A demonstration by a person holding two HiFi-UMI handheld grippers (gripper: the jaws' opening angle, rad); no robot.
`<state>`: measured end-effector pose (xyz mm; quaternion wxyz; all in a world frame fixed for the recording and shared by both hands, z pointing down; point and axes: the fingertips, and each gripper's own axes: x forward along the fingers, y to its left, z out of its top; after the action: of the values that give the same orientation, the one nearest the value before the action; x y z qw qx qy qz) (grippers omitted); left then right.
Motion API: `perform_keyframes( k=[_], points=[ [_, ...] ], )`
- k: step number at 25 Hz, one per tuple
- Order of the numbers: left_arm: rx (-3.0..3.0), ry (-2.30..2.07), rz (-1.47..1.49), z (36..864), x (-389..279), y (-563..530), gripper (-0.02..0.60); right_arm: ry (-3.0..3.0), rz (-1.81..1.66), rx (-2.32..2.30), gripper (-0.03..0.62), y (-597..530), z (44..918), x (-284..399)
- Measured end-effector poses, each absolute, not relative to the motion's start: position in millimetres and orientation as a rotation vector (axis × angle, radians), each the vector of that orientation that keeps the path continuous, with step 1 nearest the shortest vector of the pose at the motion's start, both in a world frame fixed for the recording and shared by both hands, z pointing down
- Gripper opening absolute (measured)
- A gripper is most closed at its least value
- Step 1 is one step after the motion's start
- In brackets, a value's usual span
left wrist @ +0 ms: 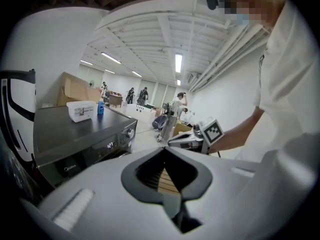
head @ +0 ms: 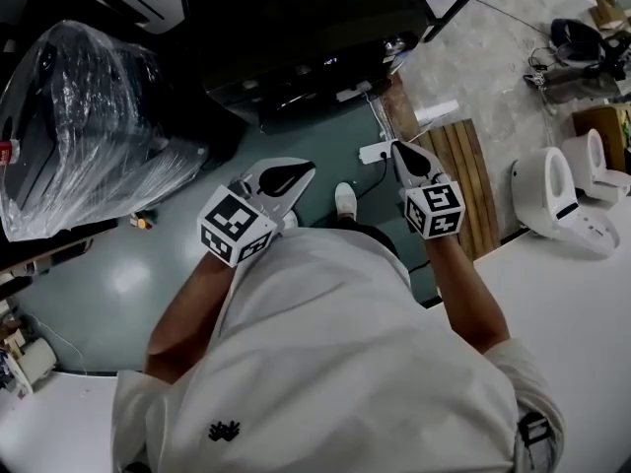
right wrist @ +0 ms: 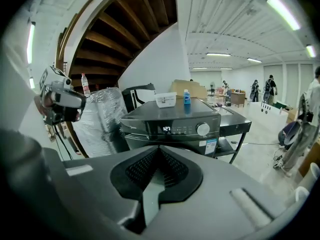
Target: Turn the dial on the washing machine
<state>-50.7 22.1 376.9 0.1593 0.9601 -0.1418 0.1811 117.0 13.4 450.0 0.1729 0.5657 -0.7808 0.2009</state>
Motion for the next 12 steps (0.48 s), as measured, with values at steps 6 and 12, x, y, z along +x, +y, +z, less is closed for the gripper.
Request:
perform_keyframes(
  k=[6,12],
  points=[
    [2.750,-0.359,0.520,380,-83,37,0.056,-2.248,0.570,1.633,0.002,50,422,79],
    [2.752,-0.340,0.504,379,-113,45,0.056,-2.276,0.578,1.654,0.002,75,405,44]
  ],
)
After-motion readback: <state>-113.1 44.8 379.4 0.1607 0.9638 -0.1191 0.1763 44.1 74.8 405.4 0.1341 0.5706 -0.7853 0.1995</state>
